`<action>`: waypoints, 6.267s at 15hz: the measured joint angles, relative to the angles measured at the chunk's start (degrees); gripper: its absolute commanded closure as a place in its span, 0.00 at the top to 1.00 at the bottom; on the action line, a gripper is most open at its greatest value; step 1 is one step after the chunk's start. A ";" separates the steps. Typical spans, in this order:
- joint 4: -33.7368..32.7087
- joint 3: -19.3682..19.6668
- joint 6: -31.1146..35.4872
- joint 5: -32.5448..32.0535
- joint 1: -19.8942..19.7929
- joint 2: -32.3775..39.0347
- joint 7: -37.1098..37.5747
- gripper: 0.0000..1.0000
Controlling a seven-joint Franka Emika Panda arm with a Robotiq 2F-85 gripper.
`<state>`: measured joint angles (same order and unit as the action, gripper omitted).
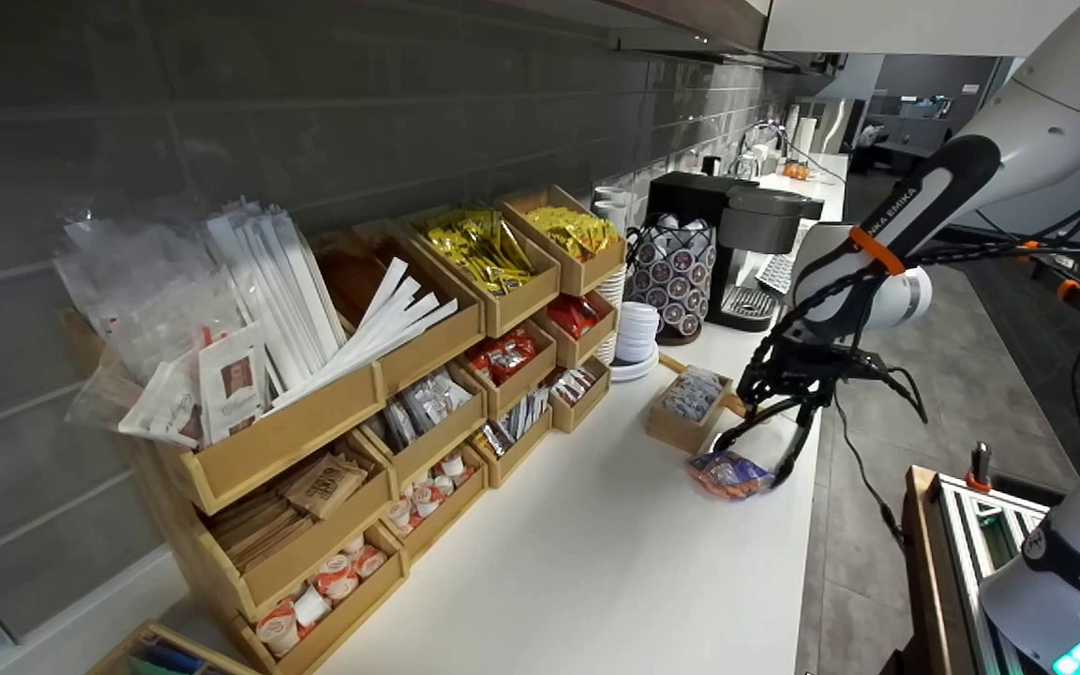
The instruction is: Put the black tongs in the upper cabinet.
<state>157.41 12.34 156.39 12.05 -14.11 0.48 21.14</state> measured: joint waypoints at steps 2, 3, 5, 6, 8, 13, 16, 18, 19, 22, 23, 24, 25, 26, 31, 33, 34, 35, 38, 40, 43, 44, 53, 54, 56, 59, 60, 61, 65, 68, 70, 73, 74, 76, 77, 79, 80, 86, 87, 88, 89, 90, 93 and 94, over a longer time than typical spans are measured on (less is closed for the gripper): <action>-0.03 -0.35 0.28 3.58 0.52 0.00 -1.78 1.00; -0.03 -0.47 0.80 5.35 0.77 0.01 -2.79 1.00; -0.02 -0.84 2.18 8.54 1.05 0.08 -4.90 1.00; -0.02 -1.01 2.86 10.05 1.16 0.18 -6.00 1.00; -0.02 -1.46 4.46 13.11 1.22 0.56 -8.53 1.00; -0.03 -2.42 5.98 18.67 1.23 1.90 -13.93 1.00; -0.11 -2.78 6.40 20.73 1.23 2.89 -16.13 0.91; -0.34 -2.91 6.50 21.55 1.22 3.55 -17.16 0.85; -0.54 -2.93 6.56 21.72 1.21 3.91 -17.53 0.79; -1.22 -2.96 6.64 22.07 1.20 4.60 -18.26 0.95; -1.36 -2.97 6.64 22.15 1.20 4.83 -18.39 0.99; -1.49 -2.98 6.65 22.21 1.20 5.12 -18.52 1.00; -1.56 -2.98 6.68 22.24 1.20 5.37 -18.68 0.99; -1.59 -2.98 6.71 22.26 1.19 5.60 -18.90 0.90; -1.87 -2.98 6.97 22.30 1.18 6.77 -19.10 0.53; -1.86 -2.96 7.25 22.31 0.89 6.86 -19.10 0.43; -1.86 -2.95 7.41 22.31 0.74 6.87 -19.10 0.32; -1.86 -2.95 7.65 22.31 0.63 6.93 -19.10 0.20; -2.12 -3.12 8.45 22.46 0.52 7.14 -19.09 0.00; -2.51 -3.31 8.73 22.61 0.53 7.29 -18.97 0.04; -2.77 -3.29 8.88 22.74 0.51 7.54 -18.47 0.04; -2.84 -3.28 8.88 22.74 0.50 7.59 -18.13 0.04; -1.09 -1.02 9.10 11.34 1.64 5.64 -9.51 0.04; -0.42 -0.36 9.02 8.34 1.97 4.92 -8.05 0.04; 0.28 0.99 8.59 1.99 2.58 3.40 -5.14 0.04; -0.30 2.09 6.51 -5.92 2.72 1.04 -1.73 0.04; -0.48 2.23 5.34 -7.93 2.70 0.09 -0.88 0.04; -0.41 2.24 4.19 -9.83 2.63 -1.01 -0.11 0.04; -0.51 1.37 -3.00 -14.66 2.18 -6.10 0.32 0.04; -0.49 -0.07 -10.65 -17.40 1.70 -11.23 -1.39 0.04; -0.38 -1.29 -15.67 -19.78 0.98 -14.79 -2.33 0.04; -0.54 -2.80 -22.17 -21.01 0.59 -20.23 -5.32 0.04; -0.52 -3.24 -24.33 -21.07 0.59 -22.07 -6.66 0.04; -0.55 -4.06 -30.29 -21.08 0.64 -26.03 -9.30 0.04; -0.67 -4.40 -33.75 -21.08 0.68 -28.06 -10.83 0.04; -1.21 -4.88 -40.29 -21.08 0.81 -32.31 -14.39 0.04; -1.51 -5.06 -42.81 -21.09 0.93 -34.50 -16.16 0.04; -3.90 -5.37 -48.65 -21.04 2.63 -44.45 -22.59 0.04; -4.51 -5.47 -48.67 -20.90 3.23 -45.30 -22.68 0.04; -5.17 -5.62 -48.67 -20.75 3.86 -45.95 -22.68 0.04; -5.92 -5.85 -48.67 -20.57 4.53 -46.45 -22.68 0.04; -6.70 -6.08 -48.67 -20.35 5.21 -46.87 -22.68 0.04; -9.64 -6.38 -48.68 -19.66 7.31 -47.81 -22.99 0.04; -10.90 -6.39 -48.66 -19.38 7.80 -48.17 -23.01 0.14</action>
<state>146.51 5.95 107.72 -7.34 -6.31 -47.69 -1.87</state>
